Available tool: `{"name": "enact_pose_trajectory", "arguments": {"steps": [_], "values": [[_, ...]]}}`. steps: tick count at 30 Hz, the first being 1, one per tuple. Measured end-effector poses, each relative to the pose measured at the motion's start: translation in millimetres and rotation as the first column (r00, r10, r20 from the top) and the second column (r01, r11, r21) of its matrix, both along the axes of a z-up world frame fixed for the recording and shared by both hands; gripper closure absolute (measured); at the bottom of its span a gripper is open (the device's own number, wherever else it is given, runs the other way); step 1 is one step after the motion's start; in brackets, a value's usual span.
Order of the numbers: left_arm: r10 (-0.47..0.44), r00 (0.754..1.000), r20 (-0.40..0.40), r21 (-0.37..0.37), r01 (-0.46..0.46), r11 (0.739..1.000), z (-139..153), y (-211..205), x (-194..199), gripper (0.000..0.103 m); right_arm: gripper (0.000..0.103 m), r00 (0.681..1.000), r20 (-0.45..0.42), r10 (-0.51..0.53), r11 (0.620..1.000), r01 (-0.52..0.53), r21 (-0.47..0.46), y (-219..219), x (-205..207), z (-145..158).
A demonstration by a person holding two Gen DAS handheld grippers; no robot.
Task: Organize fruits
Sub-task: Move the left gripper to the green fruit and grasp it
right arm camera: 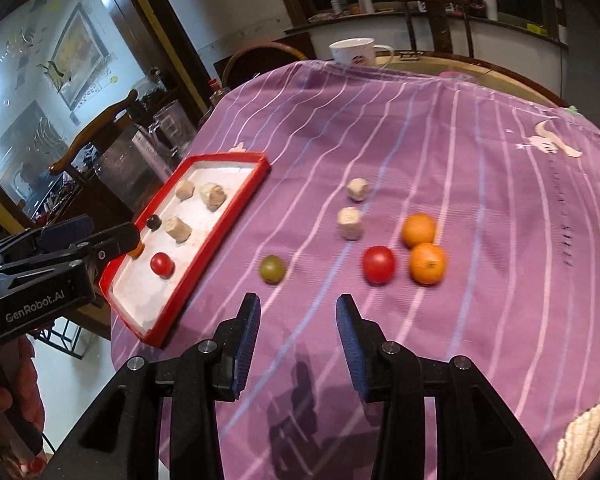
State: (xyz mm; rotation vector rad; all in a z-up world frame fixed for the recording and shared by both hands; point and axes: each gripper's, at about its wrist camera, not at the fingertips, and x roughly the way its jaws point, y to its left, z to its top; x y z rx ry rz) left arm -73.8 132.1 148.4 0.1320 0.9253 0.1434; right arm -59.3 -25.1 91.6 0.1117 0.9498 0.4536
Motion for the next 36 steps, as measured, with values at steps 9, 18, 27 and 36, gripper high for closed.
{"name": "enact_pose_trajectory", "arguments": {"steps": [9, 18, 27, 36], "values": [[-0.045, 0.998, 0.035, 0.030, 0.044, 0.999, 11.6, -47.4, -8.7, 0.031, 0.059, 0.998, 0.040, -0.043, 0.999, 0.043, 0.002, -48.6, -11.1, 12.0], [-0.059, 0.997, 0.048, 0.042, 0.057, 0.997, 17.1, -65.4, -7.9, 0.028, 0.058, 0.997, 0.068, -0.044, 0.999, 0.044, 0.005, -64.1, -10.2, 20.7], [-0.047, 0.999, -0.004, 0.032, 0.047, 0.998, 2.8, -59.0, -0.7, 0.028, 0.058, 0.998, 0.033, -0.045, 0.999, 0.045, 0.009, -62.1, -4.0, 9.1], [-0.035, 0.997, -0.066, 0.019, 0.036, 0.999, -18.9, -49.9, 7.5, 0.028, 0.058, 0.999, -0.014, -0.042, 0.999, 0.042, -0.002, -55.0, 1.7, -6.0]]}}
